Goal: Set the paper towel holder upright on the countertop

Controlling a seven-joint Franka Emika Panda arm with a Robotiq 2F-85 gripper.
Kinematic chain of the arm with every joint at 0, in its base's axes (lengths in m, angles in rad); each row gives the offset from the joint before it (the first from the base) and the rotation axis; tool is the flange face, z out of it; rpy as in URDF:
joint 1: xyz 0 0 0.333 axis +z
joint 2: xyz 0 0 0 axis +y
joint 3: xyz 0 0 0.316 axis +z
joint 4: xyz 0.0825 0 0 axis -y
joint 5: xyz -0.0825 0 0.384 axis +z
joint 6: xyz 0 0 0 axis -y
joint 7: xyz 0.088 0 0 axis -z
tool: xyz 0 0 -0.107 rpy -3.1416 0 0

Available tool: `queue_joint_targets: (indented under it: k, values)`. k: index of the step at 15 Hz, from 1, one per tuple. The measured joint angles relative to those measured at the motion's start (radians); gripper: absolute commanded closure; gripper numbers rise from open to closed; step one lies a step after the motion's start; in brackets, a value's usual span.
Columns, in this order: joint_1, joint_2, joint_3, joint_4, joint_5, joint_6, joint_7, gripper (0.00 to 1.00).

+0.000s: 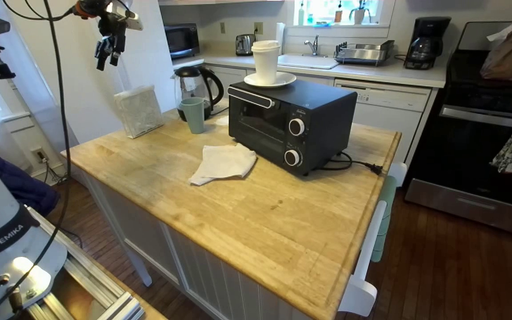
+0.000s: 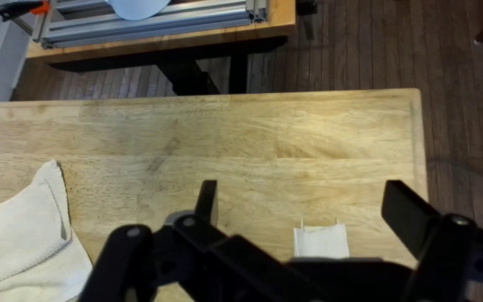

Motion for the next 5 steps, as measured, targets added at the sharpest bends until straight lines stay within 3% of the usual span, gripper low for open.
queue_joint_targets:
  k: [5]
  values:
    - [0.018,-0.256,0.000,-0.195,0.000,0.202,0.128,0.00]
